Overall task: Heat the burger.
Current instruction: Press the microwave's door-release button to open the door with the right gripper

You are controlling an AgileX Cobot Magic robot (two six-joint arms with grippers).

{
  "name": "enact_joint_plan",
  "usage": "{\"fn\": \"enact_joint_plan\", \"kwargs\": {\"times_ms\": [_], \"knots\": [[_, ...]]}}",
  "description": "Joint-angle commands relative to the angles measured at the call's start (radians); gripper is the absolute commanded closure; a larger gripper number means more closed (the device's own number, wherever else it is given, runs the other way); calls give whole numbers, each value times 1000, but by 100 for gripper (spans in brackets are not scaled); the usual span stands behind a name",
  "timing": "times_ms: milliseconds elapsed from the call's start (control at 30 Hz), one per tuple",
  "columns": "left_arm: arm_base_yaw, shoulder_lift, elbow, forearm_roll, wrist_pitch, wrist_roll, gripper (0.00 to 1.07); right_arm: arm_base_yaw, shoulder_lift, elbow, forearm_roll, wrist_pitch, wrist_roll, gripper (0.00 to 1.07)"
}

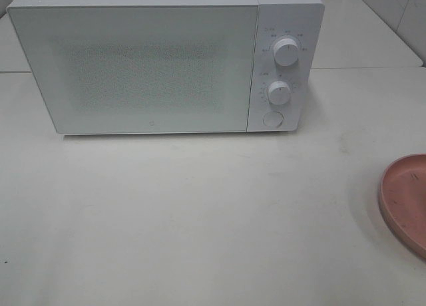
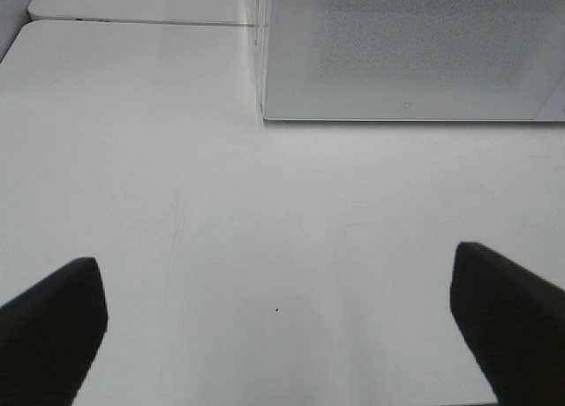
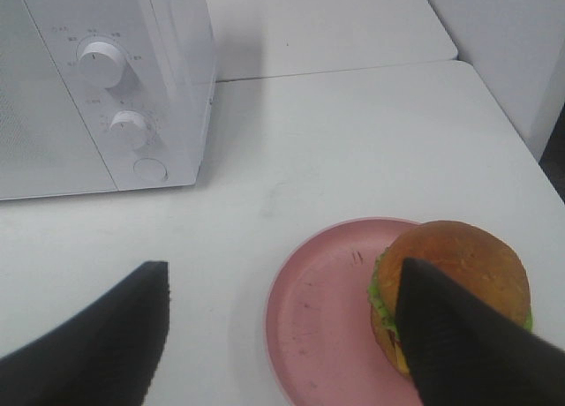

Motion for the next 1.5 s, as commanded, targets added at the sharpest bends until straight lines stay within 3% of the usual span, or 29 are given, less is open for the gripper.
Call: {"fn": "enact_joint_plan", "kwargs": {"times_ms": [33, 400, 1133, 1500], "knots": [[-2, -24, 4, -9, -9, -3, 9, -5, 18, 18, 4, -62, -2, 36], [-2, -24, 4, -9, -9, -3, 9, -5, 154, 94, 4, -291, -2, 36], [-2, -24, 4, -9, -9, -3, 9, -5, 530, 103, 4, -663, -2, 36], [-2, -24, 4, -9, -9, -3, 9, -5, 756, 103, 4, -970, 6, 36]]}}
